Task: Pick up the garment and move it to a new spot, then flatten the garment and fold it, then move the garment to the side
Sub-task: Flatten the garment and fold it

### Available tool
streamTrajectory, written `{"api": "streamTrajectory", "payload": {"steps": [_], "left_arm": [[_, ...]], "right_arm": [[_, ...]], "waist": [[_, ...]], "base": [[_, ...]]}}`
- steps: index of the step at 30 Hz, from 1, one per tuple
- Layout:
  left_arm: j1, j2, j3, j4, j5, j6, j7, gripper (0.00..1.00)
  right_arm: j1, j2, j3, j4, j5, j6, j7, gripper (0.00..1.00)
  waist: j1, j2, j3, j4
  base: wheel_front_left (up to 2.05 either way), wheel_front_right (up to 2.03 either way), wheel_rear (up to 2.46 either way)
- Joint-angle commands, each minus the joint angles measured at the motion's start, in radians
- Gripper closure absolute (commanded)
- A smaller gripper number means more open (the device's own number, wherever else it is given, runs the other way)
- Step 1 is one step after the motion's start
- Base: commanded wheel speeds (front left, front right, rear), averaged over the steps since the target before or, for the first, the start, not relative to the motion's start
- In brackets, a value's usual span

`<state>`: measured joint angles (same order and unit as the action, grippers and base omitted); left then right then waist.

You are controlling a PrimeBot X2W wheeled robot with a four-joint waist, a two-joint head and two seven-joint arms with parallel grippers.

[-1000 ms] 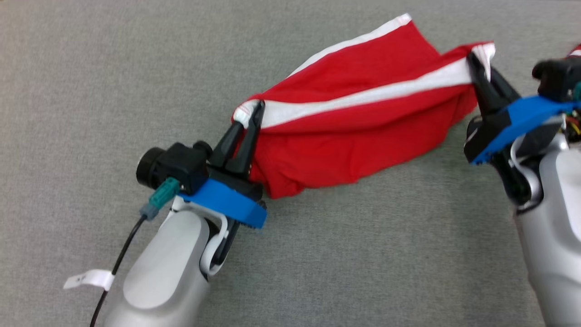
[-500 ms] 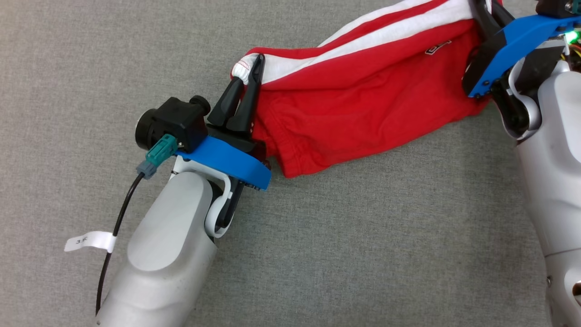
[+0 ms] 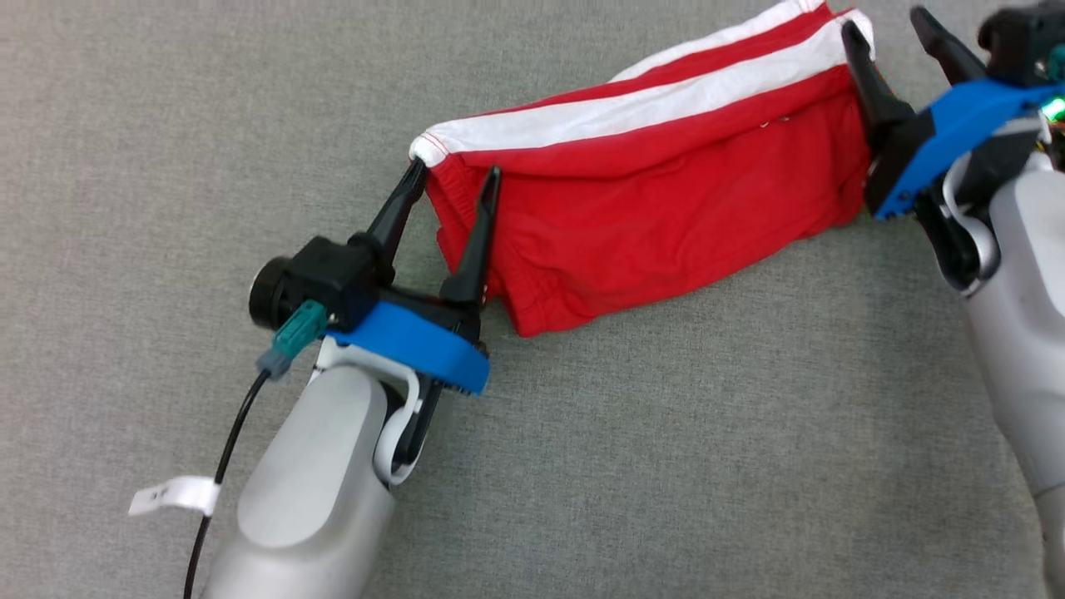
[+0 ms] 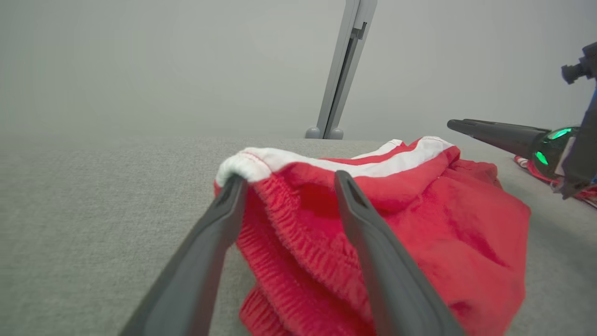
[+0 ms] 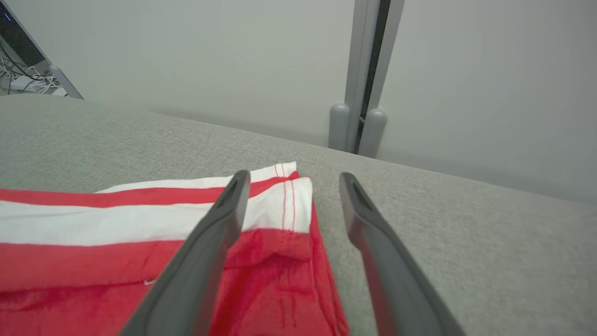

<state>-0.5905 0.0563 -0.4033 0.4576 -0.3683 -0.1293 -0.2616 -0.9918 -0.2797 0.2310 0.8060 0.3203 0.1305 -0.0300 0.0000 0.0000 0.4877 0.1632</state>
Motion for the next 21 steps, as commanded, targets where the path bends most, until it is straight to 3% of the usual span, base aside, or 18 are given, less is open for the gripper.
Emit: {"api": "streamTrajectory", "payload": {"steps": [1, 8, 15, 21], "left_arm": [[0.029, -0.001, 0.017, -0.021, 0.007, 0.004, -0.005, 0.0], [0.18, 0.019, 0.082, -0.148, 0.058, 0.021, -0.005, 0.0], [0.269, 0.021, 0.216, -0.297, 0.106, 0.075, -0.004, 0.0], [0.305, 0.011, 0.291, -0.351, 0.126, 0.094, -0.004, 0.0]], "right_arm": [[0.031, -0.02, 0.012, -0.009, 0.016, 0.001, -0.012, 0.0], [0.129, -0.09, 0.048, -0.031, 0.074, 0.001, -0.017, 0.0], [0.15, -0.107, 0.042, 0.016, 0.064, 0.001, 0.024, 0.0], [0.146, -0.108, 0.021, 0.084, 0.038, 0.001, 0.058, 0.0]], "waist": [[0.0, 0.0, -0.014, -0.003], [0.0, 0.0, -0.066, 0.006], [0.0, 0.0, -0.081, 0.042], [0.0, 0.0, -0.076, 0.073]], "base": [[0.0, 0.0, 0.0], [0.0, 0.0, 0.0], [0.0, 0.0, 0.0], [0.0, 0.0, 0.0]]}}
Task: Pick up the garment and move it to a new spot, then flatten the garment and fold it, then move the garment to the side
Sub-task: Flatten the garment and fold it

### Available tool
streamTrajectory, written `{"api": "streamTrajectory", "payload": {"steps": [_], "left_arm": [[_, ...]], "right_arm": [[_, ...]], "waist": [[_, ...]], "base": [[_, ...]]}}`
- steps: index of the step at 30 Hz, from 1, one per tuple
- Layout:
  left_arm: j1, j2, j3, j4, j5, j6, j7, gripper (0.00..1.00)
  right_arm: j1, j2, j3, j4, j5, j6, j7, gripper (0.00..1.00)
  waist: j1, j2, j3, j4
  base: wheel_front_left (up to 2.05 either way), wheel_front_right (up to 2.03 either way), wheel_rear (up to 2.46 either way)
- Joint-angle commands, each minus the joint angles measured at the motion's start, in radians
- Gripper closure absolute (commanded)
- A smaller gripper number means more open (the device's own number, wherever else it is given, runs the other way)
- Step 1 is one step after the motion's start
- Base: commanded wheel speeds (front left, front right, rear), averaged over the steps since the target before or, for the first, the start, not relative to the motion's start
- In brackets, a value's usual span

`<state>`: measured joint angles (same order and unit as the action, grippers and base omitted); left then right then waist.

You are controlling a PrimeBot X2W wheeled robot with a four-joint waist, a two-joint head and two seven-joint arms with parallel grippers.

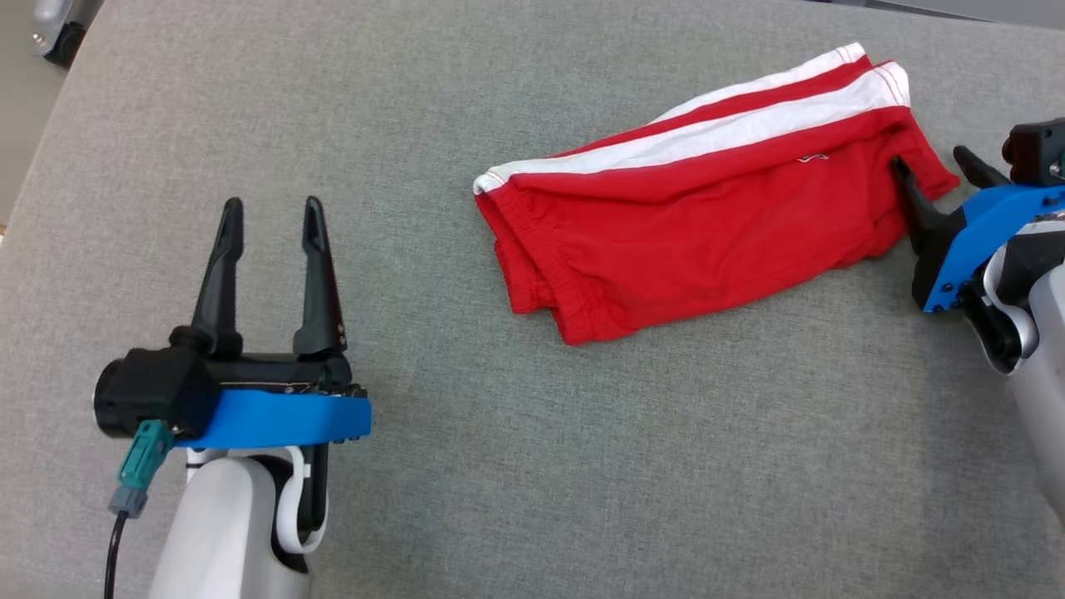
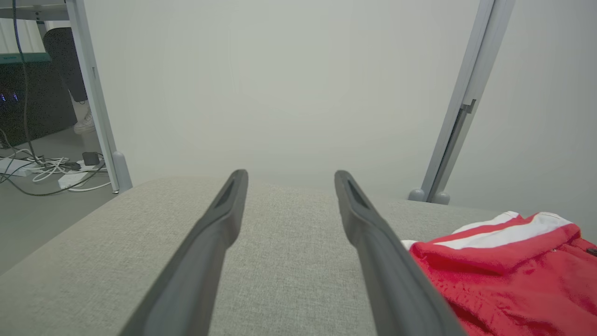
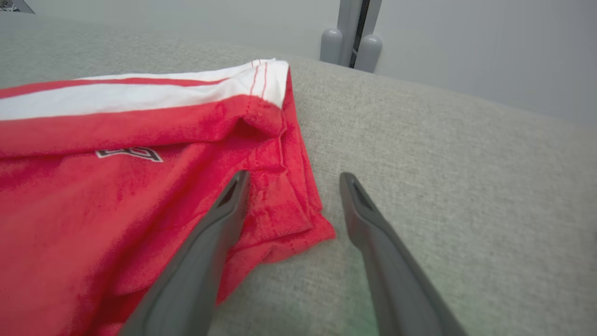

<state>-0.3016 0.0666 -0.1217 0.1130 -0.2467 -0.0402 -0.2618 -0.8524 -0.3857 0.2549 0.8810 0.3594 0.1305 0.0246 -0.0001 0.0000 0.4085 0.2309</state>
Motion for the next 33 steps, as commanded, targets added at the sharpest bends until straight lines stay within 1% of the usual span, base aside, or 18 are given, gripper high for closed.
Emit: {"api": "streamTrajectory", "payload": {"steps": [1, 5, 6, 7, 8, 9, 14, 20, 27, 33], "left_arm": [[0.021, -0.002, 0.019, -0.011, 0.008, 0.006, -0.004, 0.0], [0.042, -0.008, 0.043, -0.017, 0.013, -0.001, -0.004, 0.0], [0.047, -0.01, 0.046, -0.016, 0.016, -0.002, -0.004, 0.0], [0.05, -0.011, 0.05, -0.014, 0.018, -0.004, -0.004, 0.0], [0.053, -0.012, 0.053, -0.011, 0.018, -0.006, -0.004, 0.0], [0.053, -0.013, 0.056, -0.008, 0.02, -0.007, -0.004, 0.0], [0.057, -0.016, 0.056, 0.007, 0.03, -0.013, -0.004, 0.0], [0.076, -0.016, 0.062, 0.024, 0.04, -0.022, -0.004, 0.0], [0.112, -0.016, 0.069, 0.038, 0.065, -0.037, -0.004, 0.0], [0.154, -0.015, 0.089, 0.041, 0.08, -0.044, -0.004, 0.0]], "right_arm": [[0.009, 0.004, -0.005, 0.02, -0.001, 0.001, 0.011, 0.0], [0.023, 0.018, 0.0, 0.054, 0.003, 0.001, 0.036, 0.0], [0.026, 0.022, 0.004, 0.058, 0.007, 0.001, 0.04, 0.06], [0.029, 0.028, 0.005, 0.061, 0.016, 0.001, 0.042, 0.42], [0.03, 0.033, 0.008, 0.061, 0.021, 0.001, 0.041, 0.9], [0.03, 0.037, 0.011, 0.056, 0.025, 0.002, 0.031, 1.0], [0.03, 0.045, 0.007, 0.032, 0.047, 0.001, -0.036, 1.0], [0.101, 0.078, 0.021, -0.02, 0.1, 0.001, -0.104, 1.0], [0.275, 0.091, -0.002, -0.147, 0.19, 0.001, -0.144, 1.0], [0.458, 0.091, -0.089, -0.258, 0.232, 0.001, -0.143, 1.0]], "waist": [[0.0001, 0.0, 0.002, 0.008], [0.0001, 0.0, 0.003, 0.016], [0.0001, 0.0, 0.003, 0.017], [0.0001, 0.0, 0.002, 0.018], [0.0001, 0.0, 0.002, 0.018], [0.0001, 0.0, 0.0, 0.018], [0.0001, 0.0, -0.023, -0.001], [0.0001, 0.0, -0.079, -0.048], [0.0001, 0.0, -0.146, -0.112], [0.0001, 0.0, -0.194, -0.153]], "base": [[0.0, 0.0, 0.0], [0.0, 0.0, 0.0], [0.0, 0.0, 0.0], [0.0, 0.0, 0.0], [0.0, 0.0, 0.0], [0.0, 0.0, 0.0], [0.0, 0.0, 0.0], [0.0, 0.0, 0.0], [0.0, 0.0, 0.0], [0.0, 0.0, 0.0]]}}
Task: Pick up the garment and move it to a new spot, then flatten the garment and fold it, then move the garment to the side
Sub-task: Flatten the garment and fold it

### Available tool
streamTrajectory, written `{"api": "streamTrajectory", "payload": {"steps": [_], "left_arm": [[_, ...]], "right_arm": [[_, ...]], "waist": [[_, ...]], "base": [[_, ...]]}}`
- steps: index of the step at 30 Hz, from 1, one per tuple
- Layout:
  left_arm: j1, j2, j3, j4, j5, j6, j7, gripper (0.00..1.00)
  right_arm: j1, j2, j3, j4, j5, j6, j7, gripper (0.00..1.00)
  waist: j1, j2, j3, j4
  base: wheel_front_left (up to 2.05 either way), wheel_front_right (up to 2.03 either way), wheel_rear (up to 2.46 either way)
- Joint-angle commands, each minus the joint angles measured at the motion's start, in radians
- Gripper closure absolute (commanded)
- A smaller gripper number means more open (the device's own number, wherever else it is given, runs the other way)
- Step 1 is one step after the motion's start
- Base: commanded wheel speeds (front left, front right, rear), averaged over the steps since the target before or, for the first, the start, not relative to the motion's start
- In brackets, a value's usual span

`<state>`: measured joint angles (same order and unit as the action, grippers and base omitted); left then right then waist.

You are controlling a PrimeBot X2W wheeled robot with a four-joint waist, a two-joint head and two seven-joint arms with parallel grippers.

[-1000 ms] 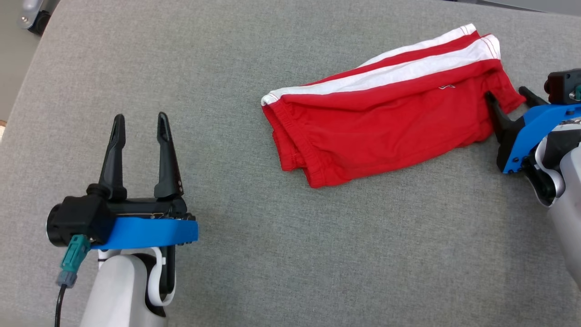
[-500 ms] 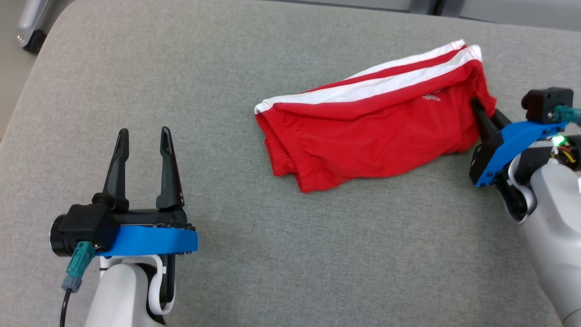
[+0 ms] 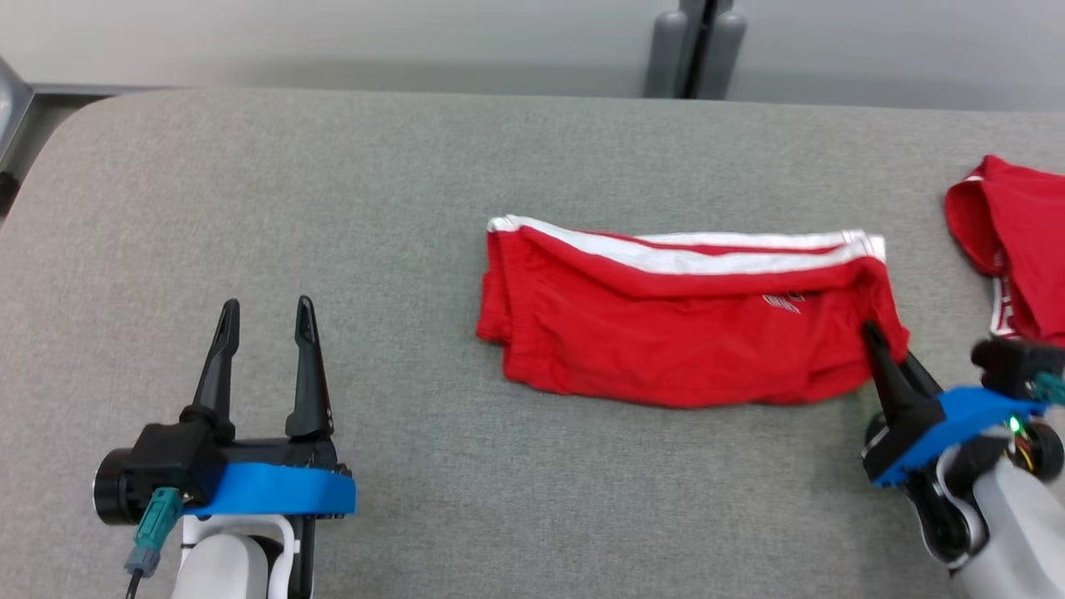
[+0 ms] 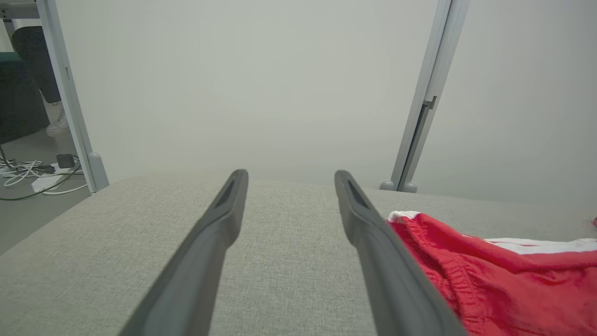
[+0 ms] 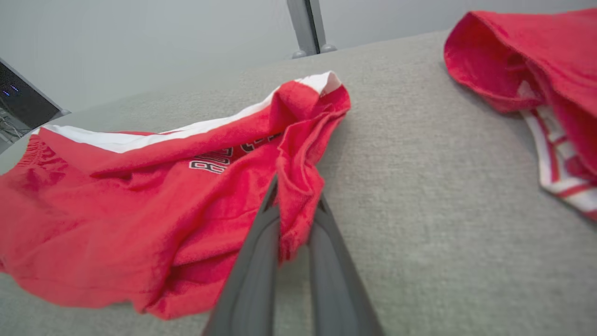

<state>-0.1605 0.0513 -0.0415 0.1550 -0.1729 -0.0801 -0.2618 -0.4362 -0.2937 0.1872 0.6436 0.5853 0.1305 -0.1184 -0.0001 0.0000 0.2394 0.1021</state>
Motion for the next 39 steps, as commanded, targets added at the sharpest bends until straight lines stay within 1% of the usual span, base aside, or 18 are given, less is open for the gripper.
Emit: {"api": "streamTrajectory", "payload": {"steps": [1, 2, 6, 9, 11, 14, 19, 24, 28, 34, 39], "left_arm": [[0.018, 0.0, 0.012, 0.0, 0.008, -0.006, -0.004, 0.0], [0.018, 0.0, 0.012, 0.0, 0.008, -0.006, -0.004, 0.0], [0.041, 0.001, 0.016, -0.007, 0.016, -0.008, -0.004, 0.0], [0.047, 0.0, 0.013, -0.007, 0.019, -0.011, -0.004, 0.0], [0.048, 0.0, 0.009, -0.005, 0.019, -0.014, -0.004, 0.0], [0.046, 0.0, 0.002, -0.001, 0.019, -0.015, -0.004, 0.0], [0.043, -0.001, -0.003, 0.01, 0.013, -0.018, -0.004, 0.0], [0.047, -0.001, -0.01, 0.016, 0.011, -0.019, -0.004, 0.0], [0.038, -0.001, -0.021, 0.018, 0.003, -0.015, -0.004, 0.0], [0.013, -0.001, -0.047, 0.025, -0.015, -0.007, -0.004, 0.0], [0.014, -0.001, -0.055, 0.022, -0.03, 0.004, -0.004, 0.0]], "right_arm": [[0.069, -0.001, -0.042, -0.037, 0.007, 0.001, 0.002, 1.0], [0.069, -0.001, -0.042, -0.037, 0.007, 0.001, 0.002, 1.0], [0.15, -0.006, -0.13, -0.078, -0.008, 0.001, 0.02, 1.0], [0.178, -0.009, -0.189, -0.088, -0.036, 0.001, 0.035, 1.0], [0.184, 0.003, -0.22, -0.092, -0.047, 0.001, 0.045, 1.0], [0.183, 0.017, -0.248, -0.099, -0.07, 0.001, 0.062, 1.0], [0.143, 0.048, -0.263, -0.127, -0.101, 0.001, 0.074, 1.0], [0.075, 0.102, -0.24, -0.179, -0.148, 0.001, 0.087, 1.0], [0.006, 0.148, -0.206, -0.192, -0.167, 0.001, 0.103, 1.0], [-0.083, 0.199, -0.133, -0.17, -0.197, 0.001, 0.113, 1.0], [-0.103, 0.224, -0.055, -0.148, -0.198, 0.001, 0.101, 1.0]], "waist": [[0.0001, 0.0, -0.03, -0.029], [0.0001, 0.0, -0.03, -0.029], [0.0001, 0.0, -0.042, -0.043], [0.0001, 0.0, -0.044, -0.045], [0.0001, 0.0, -0.046, -0.044], [0.0001, 0.0, -0.047, -0.04], [0.0001, 0.0, -0.052, -0.032], [0.0001, 0.0, -0.056, -0.021], [0.0001, 0.0, -0.053, -0.006], [0.0001, 0.0, -0.041, 0.033], [0.0001, 0.0, -0.037, 0.063]], "base": [[0.0, 0.0, 0.0], [0.0, 0.0, 0.0], [0.0, 0.0, 0.0], [0.0, 0.0, 0.0], [0.0, 0.0, 0.0], [0.0, 0.0, 0.0], [0.0, 0.0, 0.0], [0.0, 0.0, 0.0], [0.0, 0.0, 0.0], [0.0, 0.0, 0.0], [0.0, 0.0, 0.0]]}}
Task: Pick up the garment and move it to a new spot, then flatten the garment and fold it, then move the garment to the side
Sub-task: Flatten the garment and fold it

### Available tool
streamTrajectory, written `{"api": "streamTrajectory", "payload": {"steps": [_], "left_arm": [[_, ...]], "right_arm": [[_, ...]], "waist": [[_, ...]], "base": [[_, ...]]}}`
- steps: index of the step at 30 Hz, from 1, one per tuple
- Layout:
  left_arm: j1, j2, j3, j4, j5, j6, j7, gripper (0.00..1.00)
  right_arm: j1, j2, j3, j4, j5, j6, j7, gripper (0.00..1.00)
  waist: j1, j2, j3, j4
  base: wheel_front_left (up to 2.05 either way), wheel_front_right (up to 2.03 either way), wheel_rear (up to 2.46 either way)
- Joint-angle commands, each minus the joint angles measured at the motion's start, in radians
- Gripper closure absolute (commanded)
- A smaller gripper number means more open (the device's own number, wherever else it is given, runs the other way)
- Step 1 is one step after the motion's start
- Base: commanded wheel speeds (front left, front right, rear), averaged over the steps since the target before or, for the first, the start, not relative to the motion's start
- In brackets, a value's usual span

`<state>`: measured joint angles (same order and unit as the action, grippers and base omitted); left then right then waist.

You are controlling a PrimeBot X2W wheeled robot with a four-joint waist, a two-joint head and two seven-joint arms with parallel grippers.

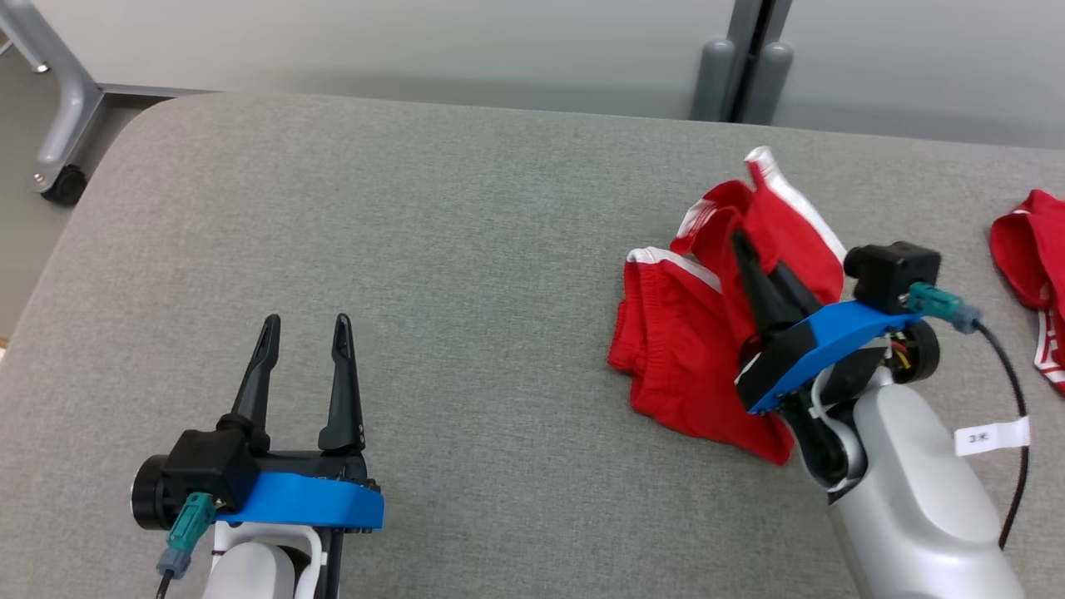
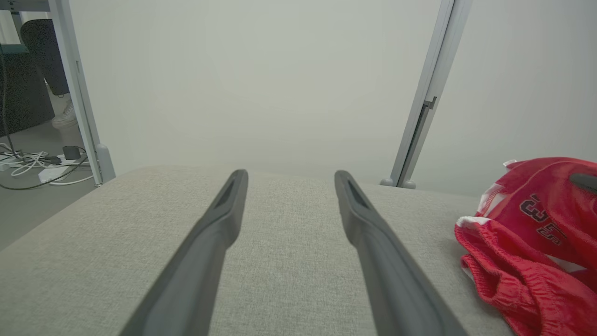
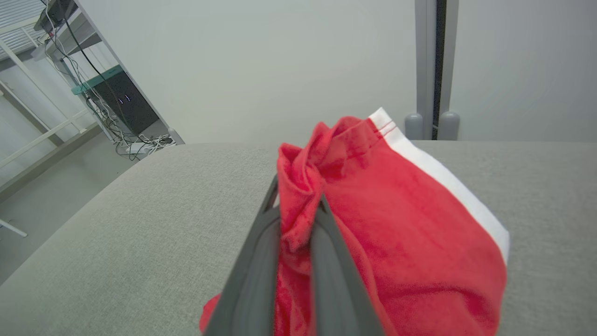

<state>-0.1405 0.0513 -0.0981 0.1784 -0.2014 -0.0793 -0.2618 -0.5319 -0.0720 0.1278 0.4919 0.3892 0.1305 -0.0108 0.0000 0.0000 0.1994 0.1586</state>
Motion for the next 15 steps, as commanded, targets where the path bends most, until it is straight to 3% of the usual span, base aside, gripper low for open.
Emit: {"api": "streamTrajectory", "payload": {"steps": [1, 10, 15], "left_arm": [[-0.004, -0.001, 0.0, -0.001, -0.005, 0.005, -0.004, 0.0], [0.016, -0.001, -0.015, -0.01, -0.018, 0.018, -0.004, 0.0], [0.028, -0.001, -0.005, -0.012, -0.015, 0.018, -0.004, 0.0]], "right_arm": [[-0.004, 0.005, 0.021, 0.01, 0.0, 0.001, -0.011, 1.0], [0.113, 0.017, 0.166, -0.007, 0.004, 0.001, -0.05, 1.0], [0.169, 0.014, 0.196, -0.03, 0.004, 0.001, -0.045, 1.0]], "waist": [[0.0, 0.0, 0.002, 0.011], [0.0, 0.0, -0.005, 0.037], [0.0, 0.0, -0.006, 0.03]], "base": [[0.0, 0.0, 0.0], [0.0, 0.0, 0.0], [0.0, 0.0, 0.0]]}}
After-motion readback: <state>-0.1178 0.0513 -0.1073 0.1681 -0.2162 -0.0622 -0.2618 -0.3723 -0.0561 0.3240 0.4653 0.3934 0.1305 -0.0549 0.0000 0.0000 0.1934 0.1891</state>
